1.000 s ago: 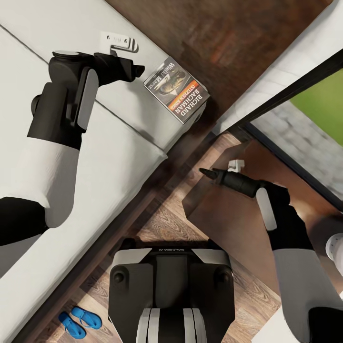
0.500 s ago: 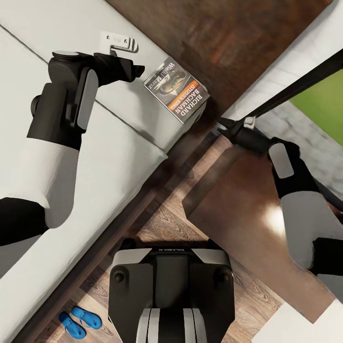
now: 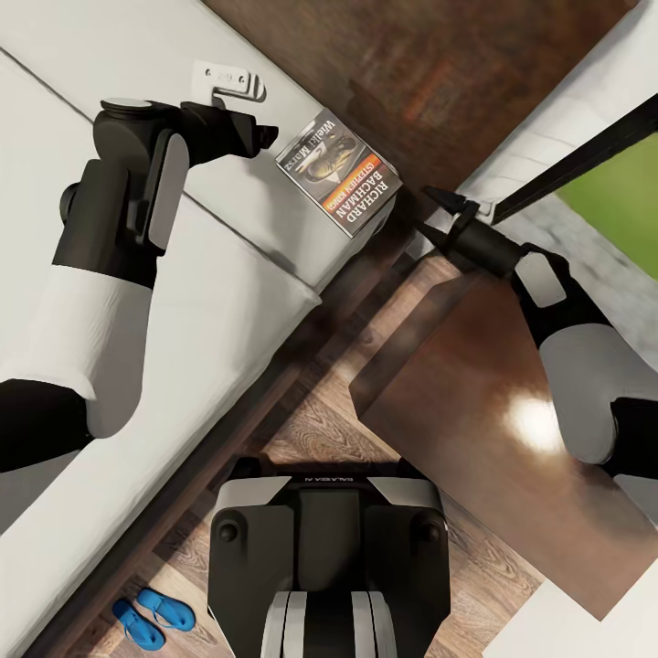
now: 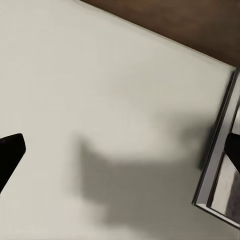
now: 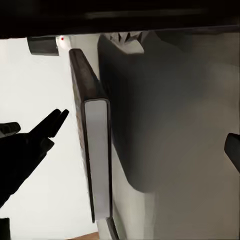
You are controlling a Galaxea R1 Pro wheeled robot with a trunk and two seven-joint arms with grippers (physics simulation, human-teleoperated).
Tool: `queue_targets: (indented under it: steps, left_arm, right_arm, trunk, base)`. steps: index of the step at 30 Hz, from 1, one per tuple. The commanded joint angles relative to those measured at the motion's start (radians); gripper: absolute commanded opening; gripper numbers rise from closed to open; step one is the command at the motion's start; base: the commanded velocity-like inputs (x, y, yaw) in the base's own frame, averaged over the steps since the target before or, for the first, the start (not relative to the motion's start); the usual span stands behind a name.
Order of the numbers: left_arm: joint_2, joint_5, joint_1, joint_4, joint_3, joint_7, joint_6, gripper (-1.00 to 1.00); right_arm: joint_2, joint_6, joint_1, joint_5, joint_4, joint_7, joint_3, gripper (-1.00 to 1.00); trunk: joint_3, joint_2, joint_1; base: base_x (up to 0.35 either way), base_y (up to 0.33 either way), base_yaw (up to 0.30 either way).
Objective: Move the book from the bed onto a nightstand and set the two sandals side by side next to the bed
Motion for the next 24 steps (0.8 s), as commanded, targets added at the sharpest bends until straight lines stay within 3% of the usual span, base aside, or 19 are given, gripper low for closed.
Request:
queue_targets:
  steps: [1,9,11,24]
  left_arm:
    - [0.0,0.004,0.0,-0.001,0.0,-0.002,0.005,1.0]
    - [0.001,0.004,0.001,-0.008,0.001,-0.016,0.005,1.0]
    - [0.002,0.004,0.005,-0.012,0.002,-0.017,0.005,1.0]
    - [0.001,0.004,0.018,-0.013,0.002,-0.018,0.004,1.0]
  right_arm:
    - [0.003,0.005,-0.004,-0.001,0.004,0.037,-0.001,1.0]
    - [0.006,-0.024,-0.004,-0.001,0.0,0.076,0.003,1.0]
    - [0.01,-0.087,-0.004,0.0,-0.008,0.078,0.005,1.0]
    - [0.014,-0.105,0.003,0.0,-0.01,0.082,0.005,1.0]
  trunk:
    - [0.0,0.0,0.0]
    - [0.0,0.0,0.0]
    - [0.0,0.0,0.0]
    - [0.0,0.0,0.0]
  base:
    - [0.0,0.0,0.0]
    - [0.0,0.0,0.0]
    - [0.0,0.0,0.0]
    - [0.0,0.0,0.0]
